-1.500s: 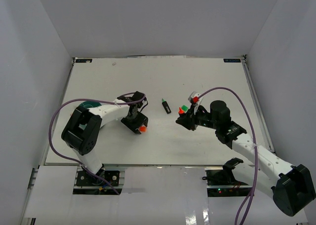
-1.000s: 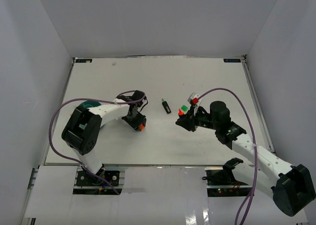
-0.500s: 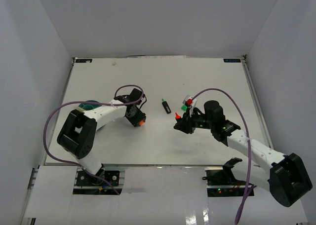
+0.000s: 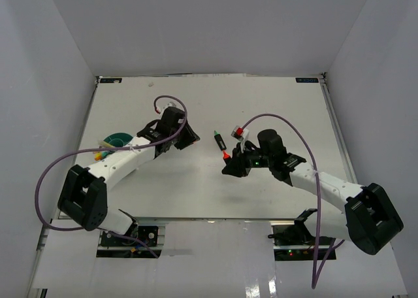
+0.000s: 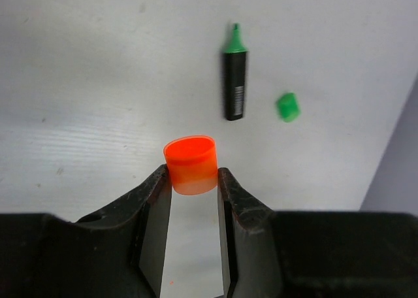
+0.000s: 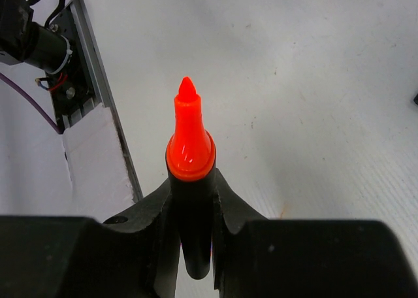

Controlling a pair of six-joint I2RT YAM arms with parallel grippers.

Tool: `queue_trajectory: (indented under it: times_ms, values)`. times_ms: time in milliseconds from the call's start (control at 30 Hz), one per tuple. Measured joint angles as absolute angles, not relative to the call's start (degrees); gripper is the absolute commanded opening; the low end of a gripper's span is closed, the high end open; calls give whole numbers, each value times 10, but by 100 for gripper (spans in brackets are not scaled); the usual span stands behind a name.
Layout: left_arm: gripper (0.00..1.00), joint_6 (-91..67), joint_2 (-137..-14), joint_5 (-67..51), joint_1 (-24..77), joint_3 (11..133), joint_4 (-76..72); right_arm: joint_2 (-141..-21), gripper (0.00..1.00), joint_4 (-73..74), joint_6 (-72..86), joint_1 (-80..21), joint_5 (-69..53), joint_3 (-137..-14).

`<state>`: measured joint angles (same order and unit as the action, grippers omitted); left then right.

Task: Sort the stationery into containers
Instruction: Close the pen cap on the pen.

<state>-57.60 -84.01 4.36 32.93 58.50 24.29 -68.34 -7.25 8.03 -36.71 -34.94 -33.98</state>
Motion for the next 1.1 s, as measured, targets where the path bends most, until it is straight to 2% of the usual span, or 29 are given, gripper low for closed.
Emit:
queue_trajectory:
  times_ms: [400,833,1100]
  values:
    - [18,-470,-722,21,366,584,73,-731,8,-93,135,-392,-344,-412]
    - [18,-396,-717,59,449,585,47,-743,8,-104,148,-395,-296,-471]
    - [17,-375,-715,83,467,586,43,-743,8,-103,145,-395,-277,-472]
